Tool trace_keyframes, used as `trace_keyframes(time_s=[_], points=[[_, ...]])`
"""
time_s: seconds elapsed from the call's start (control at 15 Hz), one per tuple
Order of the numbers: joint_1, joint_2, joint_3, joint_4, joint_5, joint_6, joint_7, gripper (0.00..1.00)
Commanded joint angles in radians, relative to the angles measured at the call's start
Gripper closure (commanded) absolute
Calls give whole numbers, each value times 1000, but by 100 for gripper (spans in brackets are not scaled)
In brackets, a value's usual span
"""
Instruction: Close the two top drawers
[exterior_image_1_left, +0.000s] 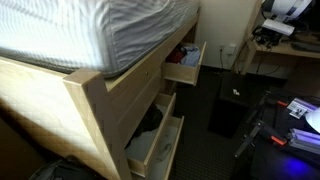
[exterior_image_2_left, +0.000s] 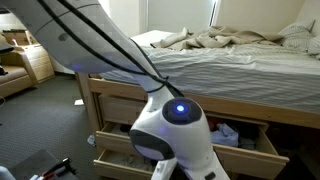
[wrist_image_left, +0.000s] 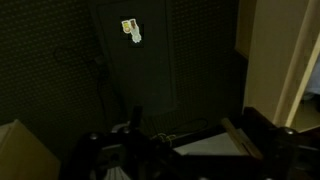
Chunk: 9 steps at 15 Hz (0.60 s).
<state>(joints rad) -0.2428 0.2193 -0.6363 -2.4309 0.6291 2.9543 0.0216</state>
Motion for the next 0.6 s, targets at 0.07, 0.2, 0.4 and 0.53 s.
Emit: trace_keyframes(time_s=[0.07,0.2,0.4,0.53], points=[[-161,272,68,151,147,70,19,0],[-188,387,104,189,161,138,106,0],[-198,557,162,302,147,99,319,0],[-188,496,151,240,114,113,302,0]])
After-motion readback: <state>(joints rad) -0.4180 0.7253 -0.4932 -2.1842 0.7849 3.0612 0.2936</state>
